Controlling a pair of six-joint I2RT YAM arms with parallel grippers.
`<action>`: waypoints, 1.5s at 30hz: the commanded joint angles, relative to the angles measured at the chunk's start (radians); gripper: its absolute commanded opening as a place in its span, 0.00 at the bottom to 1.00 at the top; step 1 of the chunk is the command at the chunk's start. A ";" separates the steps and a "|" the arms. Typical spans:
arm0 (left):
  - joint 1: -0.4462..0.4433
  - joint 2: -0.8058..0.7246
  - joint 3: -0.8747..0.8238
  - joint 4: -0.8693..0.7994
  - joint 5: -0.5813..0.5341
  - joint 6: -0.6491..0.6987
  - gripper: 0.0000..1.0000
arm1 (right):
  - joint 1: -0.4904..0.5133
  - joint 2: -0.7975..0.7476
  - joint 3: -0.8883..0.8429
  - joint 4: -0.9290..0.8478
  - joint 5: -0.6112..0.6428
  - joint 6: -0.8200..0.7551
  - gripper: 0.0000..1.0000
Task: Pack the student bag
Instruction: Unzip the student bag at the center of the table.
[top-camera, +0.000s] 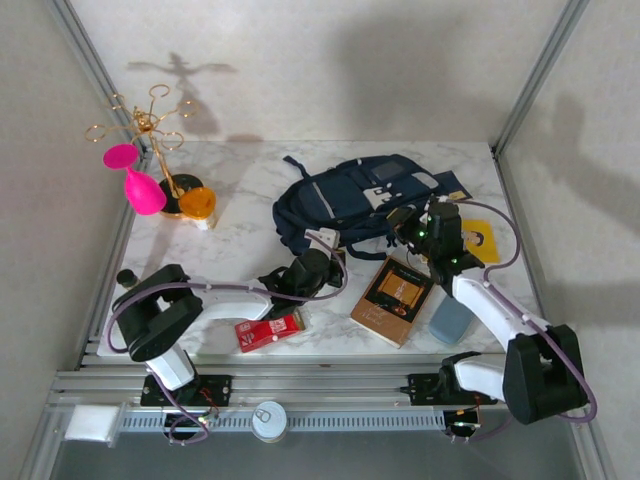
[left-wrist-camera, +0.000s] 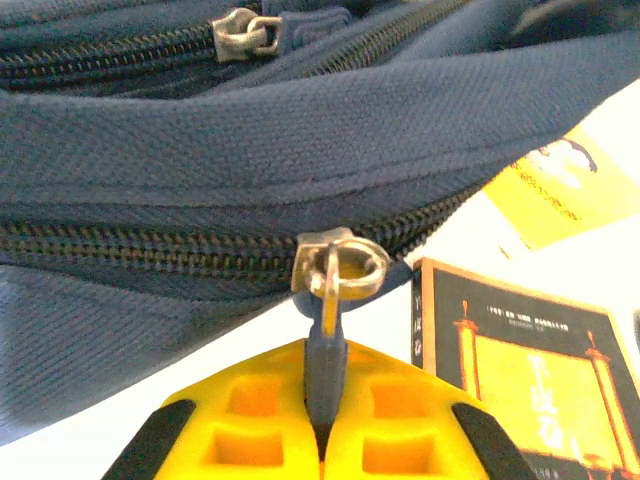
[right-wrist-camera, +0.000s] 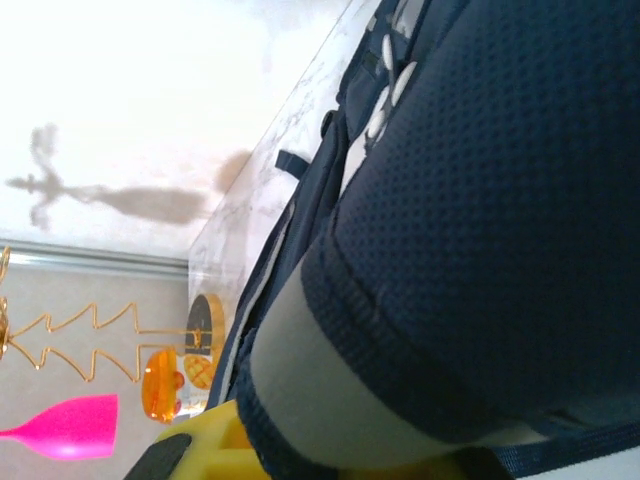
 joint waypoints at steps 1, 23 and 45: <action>0.004 -0.060 -0.024 -0.067 0.062 -0.006 0.00 | -0.030 0.046 0.089 0.061 -0.057 -0.069 0.00; -0.007 0.014 0.175 -0.178 0.133 -0.063 0.00 | -0.122 0.048 0.092 -0.205 -0.188 -0.212 0.99; -0.007 0.059 0.241 -0.237 0.205 -0.051 0.00 | 0.108 0.210 -0.026 0.187 -0.038 0.127 0.48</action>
